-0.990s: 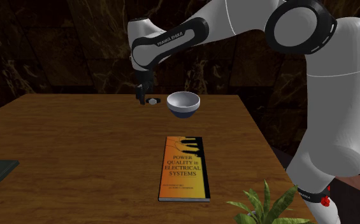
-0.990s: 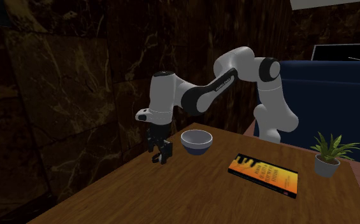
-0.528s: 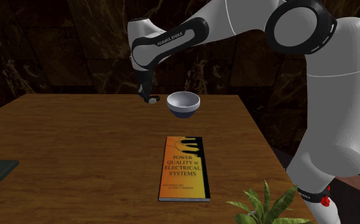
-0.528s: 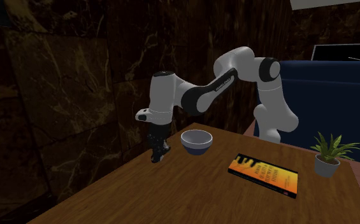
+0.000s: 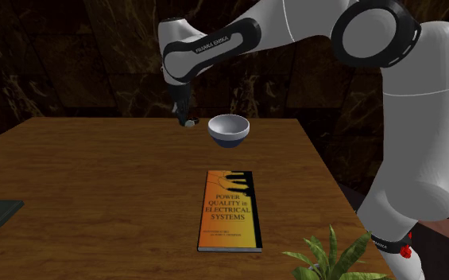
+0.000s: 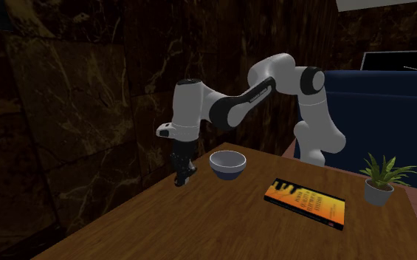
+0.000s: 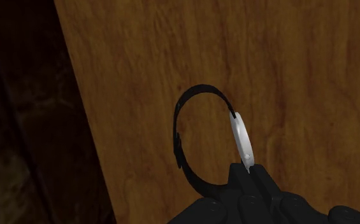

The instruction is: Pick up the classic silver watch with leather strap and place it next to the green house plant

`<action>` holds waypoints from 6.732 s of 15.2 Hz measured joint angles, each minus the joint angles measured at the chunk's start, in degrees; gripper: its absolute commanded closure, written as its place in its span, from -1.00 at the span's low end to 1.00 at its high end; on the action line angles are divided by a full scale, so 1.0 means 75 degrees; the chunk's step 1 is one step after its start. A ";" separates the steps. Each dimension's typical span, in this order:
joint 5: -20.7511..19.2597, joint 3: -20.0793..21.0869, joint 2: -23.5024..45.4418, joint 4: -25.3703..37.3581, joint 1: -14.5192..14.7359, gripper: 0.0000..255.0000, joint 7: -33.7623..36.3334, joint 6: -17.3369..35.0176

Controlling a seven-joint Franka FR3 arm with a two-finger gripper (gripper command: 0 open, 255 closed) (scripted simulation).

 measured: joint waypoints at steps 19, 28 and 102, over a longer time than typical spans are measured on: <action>0.0096 0.0046 -0.0156 0.1698 0.0057 1.00 -0.0176 -0.1840; 0.0069 0.0054 0.0083 0.3022 0.0145 1.00 -0.0246 -0.2924; 0.1171 0.4552 -0.4201 -0.1394 0.3427 1.00 0.7552 -0.3217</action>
